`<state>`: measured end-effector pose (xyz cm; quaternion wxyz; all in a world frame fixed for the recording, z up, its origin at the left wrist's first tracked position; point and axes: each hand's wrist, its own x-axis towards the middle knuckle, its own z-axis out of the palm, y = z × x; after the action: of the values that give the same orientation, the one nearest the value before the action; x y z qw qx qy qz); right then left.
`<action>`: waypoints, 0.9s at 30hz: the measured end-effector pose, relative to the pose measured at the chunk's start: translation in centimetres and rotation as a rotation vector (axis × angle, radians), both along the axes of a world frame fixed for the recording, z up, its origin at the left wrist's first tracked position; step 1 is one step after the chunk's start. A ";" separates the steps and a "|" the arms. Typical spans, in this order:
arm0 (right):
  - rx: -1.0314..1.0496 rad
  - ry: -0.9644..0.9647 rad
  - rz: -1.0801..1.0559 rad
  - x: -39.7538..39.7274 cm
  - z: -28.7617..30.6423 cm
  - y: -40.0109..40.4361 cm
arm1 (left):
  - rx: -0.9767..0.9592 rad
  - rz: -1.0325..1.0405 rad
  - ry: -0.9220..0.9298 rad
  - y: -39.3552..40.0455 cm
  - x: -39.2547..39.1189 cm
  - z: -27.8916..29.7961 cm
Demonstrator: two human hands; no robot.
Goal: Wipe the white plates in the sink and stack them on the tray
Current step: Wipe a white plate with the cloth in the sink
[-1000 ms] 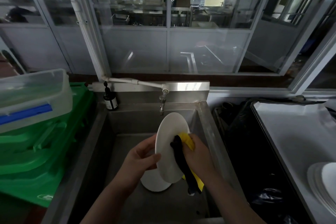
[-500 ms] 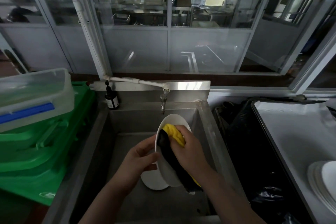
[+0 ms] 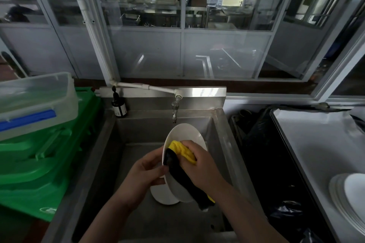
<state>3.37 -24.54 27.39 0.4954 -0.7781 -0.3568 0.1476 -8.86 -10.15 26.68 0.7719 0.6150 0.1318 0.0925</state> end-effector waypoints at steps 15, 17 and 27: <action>-0.124 -0.103 -0.035 1.9 -2.1 -1.4 | -0.021 0.069 -0.015 -0.7 0.8 -0.5; -0.137 -0.110 -0.042 2.2 -2.2 -1.6 | -0.018 0.084 -0.020 -0.6 0.9 -0.6; -0.207 -0.118 -0.072 3.2 -3.3 -2.6 | 0.001 0.176 -0.018 -0.1 0.8 -0.9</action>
<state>6.61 -27.11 24.11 0.3953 -0.8448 -0.3402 0.1198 -8.05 -10.29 25.81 0.7616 0.6006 0.1781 0.1656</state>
